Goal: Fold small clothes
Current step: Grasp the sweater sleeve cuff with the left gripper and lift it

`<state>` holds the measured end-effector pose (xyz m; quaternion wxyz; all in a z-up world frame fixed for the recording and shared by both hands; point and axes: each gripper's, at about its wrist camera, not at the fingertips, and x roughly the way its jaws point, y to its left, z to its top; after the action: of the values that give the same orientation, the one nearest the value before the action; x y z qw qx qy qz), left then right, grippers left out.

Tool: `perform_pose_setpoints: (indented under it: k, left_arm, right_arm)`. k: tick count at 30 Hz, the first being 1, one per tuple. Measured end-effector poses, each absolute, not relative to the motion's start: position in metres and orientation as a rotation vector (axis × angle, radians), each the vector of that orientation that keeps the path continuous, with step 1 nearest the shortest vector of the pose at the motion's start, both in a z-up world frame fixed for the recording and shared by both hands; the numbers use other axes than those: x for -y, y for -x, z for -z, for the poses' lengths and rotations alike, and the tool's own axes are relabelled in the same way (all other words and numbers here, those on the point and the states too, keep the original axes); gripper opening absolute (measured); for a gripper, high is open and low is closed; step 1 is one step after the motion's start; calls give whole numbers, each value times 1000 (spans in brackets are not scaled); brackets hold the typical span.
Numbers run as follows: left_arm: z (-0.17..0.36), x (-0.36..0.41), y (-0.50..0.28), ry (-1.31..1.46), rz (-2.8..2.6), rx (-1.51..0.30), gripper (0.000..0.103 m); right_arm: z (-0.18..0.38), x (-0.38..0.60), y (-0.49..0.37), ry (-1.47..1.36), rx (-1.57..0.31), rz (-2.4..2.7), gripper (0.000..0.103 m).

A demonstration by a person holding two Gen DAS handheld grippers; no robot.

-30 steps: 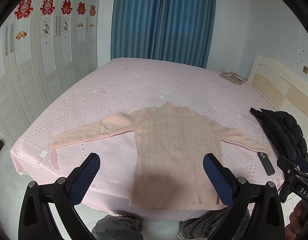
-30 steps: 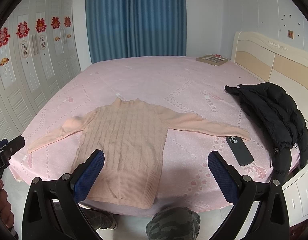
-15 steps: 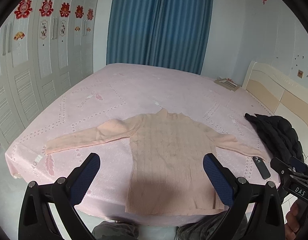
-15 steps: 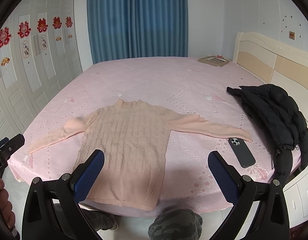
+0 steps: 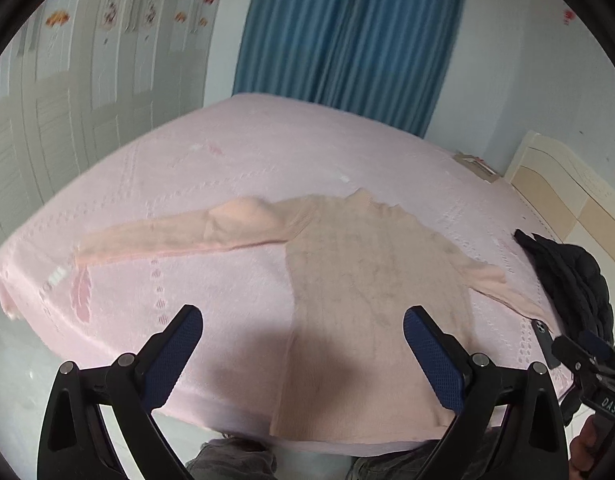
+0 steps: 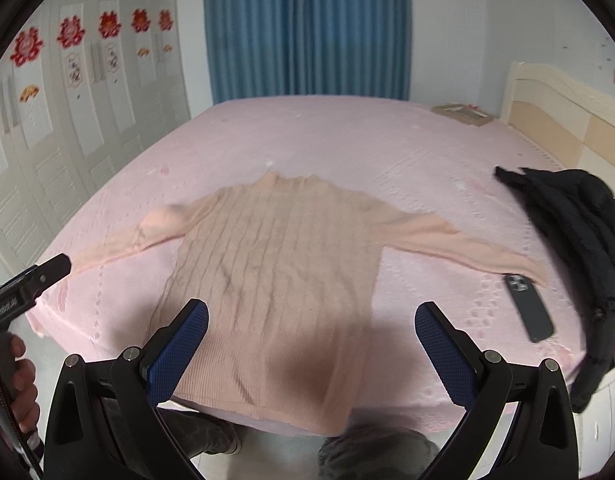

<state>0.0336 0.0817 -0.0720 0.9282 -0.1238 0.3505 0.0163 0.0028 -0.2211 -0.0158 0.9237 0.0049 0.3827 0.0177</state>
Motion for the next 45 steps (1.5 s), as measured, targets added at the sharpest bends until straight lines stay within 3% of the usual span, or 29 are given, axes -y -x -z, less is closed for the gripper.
perform_pose_setpoints:
  k: [11, 24, 34, 37, 39, 41, 45]
  left_arm:
    - [166, -216, -76, 450, -219, -829, 85]
    - [227, -294, -115, 675, -229, -798, 84]
    - [234, -334, -157, 818, -289, -735, 84]
    - [236, -342, -167, 832, -351, -722, 67]
    - [237, -343, -173, 795, -404, -732, 45]
    - [238, -348, -179, 738, -448, -757, 8]
    - [225, -343, -178, 667, -420, -695, 7]
  right_arm:
    - [97, 189, -65, 26, -846, -76, 101]
    - [126, 172, -129, -92, -869, -112, 96]
    - [154, 179, -146, -210, -933, -105, 96]
    - [158, 175, -151, -203, -945, -101, 96]
    - [158, 171, -156, -186, -934, -96, 96]
    - [156, 168, -162, -163, -908, -85, 96]
    - [144, 168, -186, -163, -845, -86, 96]
